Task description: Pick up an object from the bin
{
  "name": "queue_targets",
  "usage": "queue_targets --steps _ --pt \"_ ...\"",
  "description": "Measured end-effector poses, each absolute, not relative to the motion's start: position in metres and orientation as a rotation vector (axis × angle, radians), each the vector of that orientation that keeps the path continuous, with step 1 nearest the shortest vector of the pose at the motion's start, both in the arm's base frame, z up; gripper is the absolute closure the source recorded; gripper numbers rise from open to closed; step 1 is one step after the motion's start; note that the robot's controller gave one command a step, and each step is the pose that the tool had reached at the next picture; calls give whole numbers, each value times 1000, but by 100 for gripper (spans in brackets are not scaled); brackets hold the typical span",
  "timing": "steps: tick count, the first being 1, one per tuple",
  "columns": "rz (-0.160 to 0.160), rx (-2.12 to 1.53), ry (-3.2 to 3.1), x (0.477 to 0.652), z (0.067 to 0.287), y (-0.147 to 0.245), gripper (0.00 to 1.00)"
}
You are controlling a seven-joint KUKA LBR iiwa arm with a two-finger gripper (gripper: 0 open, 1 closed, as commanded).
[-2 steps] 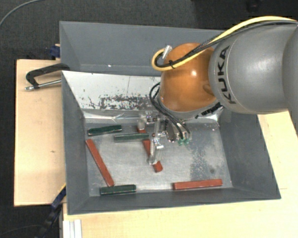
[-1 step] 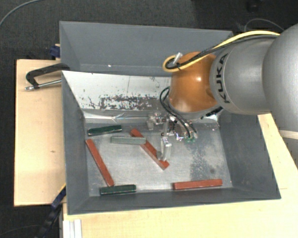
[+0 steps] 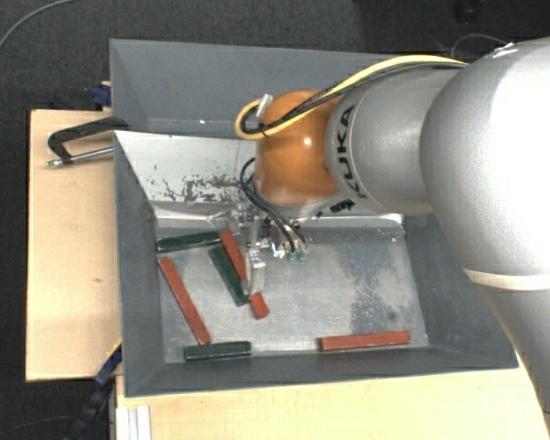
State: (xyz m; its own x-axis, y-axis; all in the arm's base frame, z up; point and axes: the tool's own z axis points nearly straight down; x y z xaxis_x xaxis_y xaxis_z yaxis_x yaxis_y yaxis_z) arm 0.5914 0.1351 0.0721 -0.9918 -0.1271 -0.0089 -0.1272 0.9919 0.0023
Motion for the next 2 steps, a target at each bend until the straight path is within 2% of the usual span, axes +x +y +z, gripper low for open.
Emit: queue_targets --steps 1,2 --pt "8 395 3109 598 72 181 0" --pt "7 497 3097 603 72 179 0"
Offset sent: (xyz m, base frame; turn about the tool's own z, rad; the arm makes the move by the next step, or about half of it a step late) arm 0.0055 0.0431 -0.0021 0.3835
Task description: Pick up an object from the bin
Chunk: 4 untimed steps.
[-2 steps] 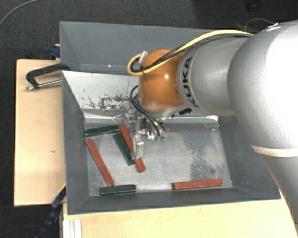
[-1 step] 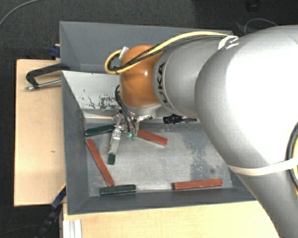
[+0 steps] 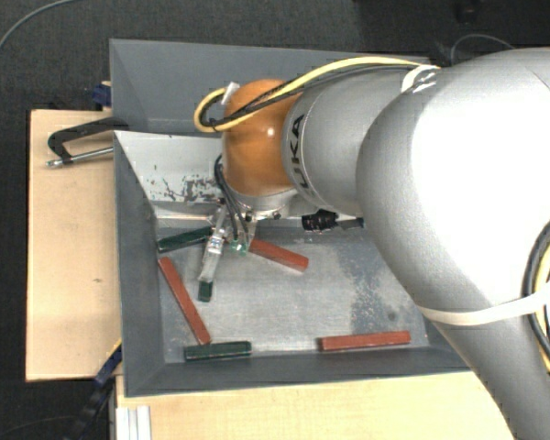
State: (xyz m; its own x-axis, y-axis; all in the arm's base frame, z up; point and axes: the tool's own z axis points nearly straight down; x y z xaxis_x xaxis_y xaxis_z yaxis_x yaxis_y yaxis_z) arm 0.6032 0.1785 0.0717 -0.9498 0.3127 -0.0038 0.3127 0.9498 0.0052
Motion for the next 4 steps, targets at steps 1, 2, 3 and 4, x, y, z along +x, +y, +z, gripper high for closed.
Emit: queue_targets --steps 1,2,3,4 --pt "7 784 3038 602 72 183 0" --pt "-9 790 3023 606 75 175 100" --pt "5 786 3036 602 72 182 0" --pt "-15 792 3032 604 72 175 100"
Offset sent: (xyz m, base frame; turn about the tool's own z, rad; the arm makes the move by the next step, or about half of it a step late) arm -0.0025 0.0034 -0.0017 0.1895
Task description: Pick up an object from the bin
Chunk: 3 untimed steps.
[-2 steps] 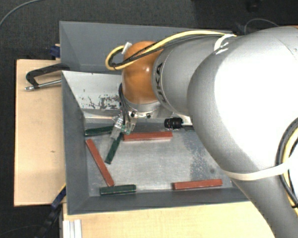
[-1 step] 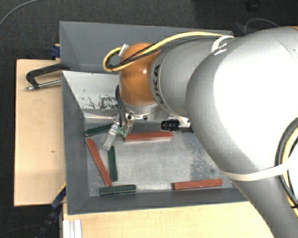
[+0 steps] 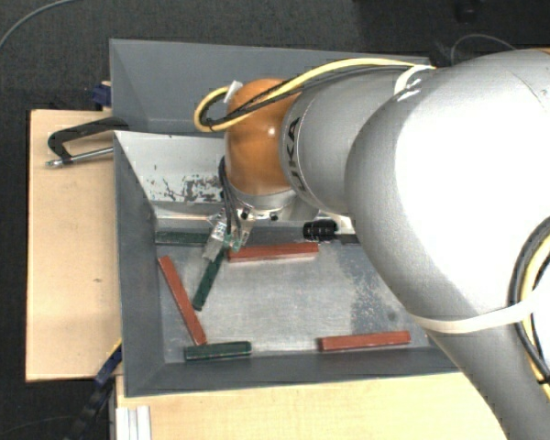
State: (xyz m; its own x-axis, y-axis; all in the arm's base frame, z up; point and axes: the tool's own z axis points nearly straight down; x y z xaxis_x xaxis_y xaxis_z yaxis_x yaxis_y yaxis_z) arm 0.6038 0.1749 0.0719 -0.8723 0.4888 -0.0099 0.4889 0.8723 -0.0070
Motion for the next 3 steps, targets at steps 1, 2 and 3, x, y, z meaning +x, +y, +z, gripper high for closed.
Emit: queue_targets --steps 1,2,3 --pt "2 787 3039 602 71 182 0" --pt "2 786 3040 602 71 182 100" --pt "9 691 3057 588 222 220 100"
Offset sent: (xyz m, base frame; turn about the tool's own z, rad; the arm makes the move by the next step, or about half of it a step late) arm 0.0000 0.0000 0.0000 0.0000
